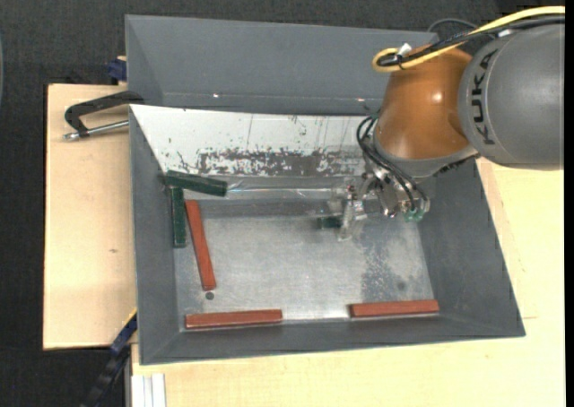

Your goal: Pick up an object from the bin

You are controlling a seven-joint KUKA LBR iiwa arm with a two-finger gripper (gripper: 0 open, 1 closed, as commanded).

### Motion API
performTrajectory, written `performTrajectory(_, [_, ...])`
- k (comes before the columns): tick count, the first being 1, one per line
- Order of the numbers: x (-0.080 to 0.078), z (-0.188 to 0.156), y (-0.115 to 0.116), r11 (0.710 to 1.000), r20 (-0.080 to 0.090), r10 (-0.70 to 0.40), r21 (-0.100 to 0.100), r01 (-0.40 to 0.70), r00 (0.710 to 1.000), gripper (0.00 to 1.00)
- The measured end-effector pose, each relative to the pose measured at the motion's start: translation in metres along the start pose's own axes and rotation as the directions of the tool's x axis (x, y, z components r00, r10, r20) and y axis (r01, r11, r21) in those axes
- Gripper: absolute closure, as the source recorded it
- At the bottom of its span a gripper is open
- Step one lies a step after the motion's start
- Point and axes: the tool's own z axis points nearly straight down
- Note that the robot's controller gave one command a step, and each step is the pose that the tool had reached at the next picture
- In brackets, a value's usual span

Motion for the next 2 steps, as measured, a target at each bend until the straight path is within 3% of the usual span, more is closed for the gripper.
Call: performTrajectory(2, [-0.001, -0.026, 0.0, 1.0, 0.004, 0.0, 0.001, 0.0, 1.0, 1.0])
